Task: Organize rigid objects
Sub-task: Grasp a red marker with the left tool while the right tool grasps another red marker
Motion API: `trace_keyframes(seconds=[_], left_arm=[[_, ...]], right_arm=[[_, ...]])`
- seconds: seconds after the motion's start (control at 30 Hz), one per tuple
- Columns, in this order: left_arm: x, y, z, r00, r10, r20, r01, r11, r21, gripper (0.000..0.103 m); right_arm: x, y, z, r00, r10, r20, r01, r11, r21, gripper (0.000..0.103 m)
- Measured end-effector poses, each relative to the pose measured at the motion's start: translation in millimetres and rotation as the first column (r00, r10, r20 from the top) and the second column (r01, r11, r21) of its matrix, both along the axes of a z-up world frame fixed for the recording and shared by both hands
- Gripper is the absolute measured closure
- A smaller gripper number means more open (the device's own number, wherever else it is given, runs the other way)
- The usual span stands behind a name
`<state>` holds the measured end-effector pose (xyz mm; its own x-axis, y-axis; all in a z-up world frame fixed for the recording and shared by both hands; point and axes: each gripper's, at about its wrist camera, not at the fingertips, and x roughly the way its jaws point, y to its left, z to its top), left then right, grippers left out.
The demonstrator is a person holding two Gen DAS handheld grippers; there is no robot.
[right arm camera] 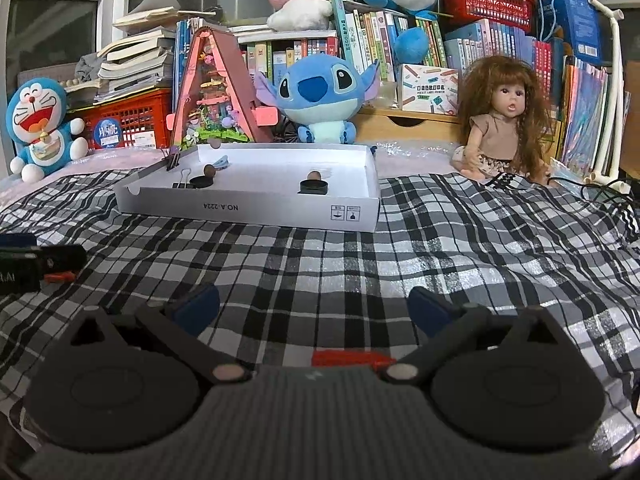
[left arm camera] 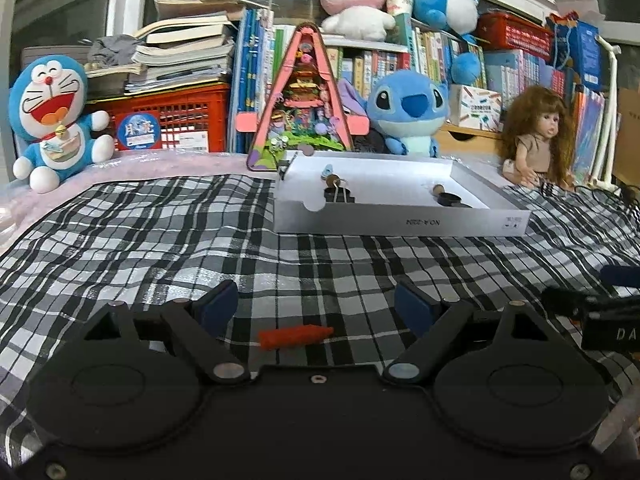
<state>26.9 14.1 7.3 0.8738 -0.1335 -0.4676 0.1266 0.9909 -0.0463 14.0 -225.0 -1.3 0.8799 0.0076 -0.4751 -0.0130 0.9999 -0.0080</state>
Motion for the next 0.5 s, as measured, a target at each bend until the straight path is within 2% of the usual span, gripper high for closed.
trace_keyframes(seconds=[0.33, 0.5], left_arm=[[2.0, 0.2, -3.3, 0.999, 0.026, -0.026, -0.026, 1.000, -0.015, 0.020], [-0.3, -0.1, -7.1, 0.998, 0.055, -0.032, -0.055, 0.998, -0.022, 0.023]], right_arm=[[-4.6, -0.5, -4.7, 1.000, -0.011, 0.000, 0.011, 1.000, -0.005, 0.000], [-12.1, -1.7, -7.5, 0.998, -0.058, 0.014, 0.058, 0.998, -0.014, 0.000]])
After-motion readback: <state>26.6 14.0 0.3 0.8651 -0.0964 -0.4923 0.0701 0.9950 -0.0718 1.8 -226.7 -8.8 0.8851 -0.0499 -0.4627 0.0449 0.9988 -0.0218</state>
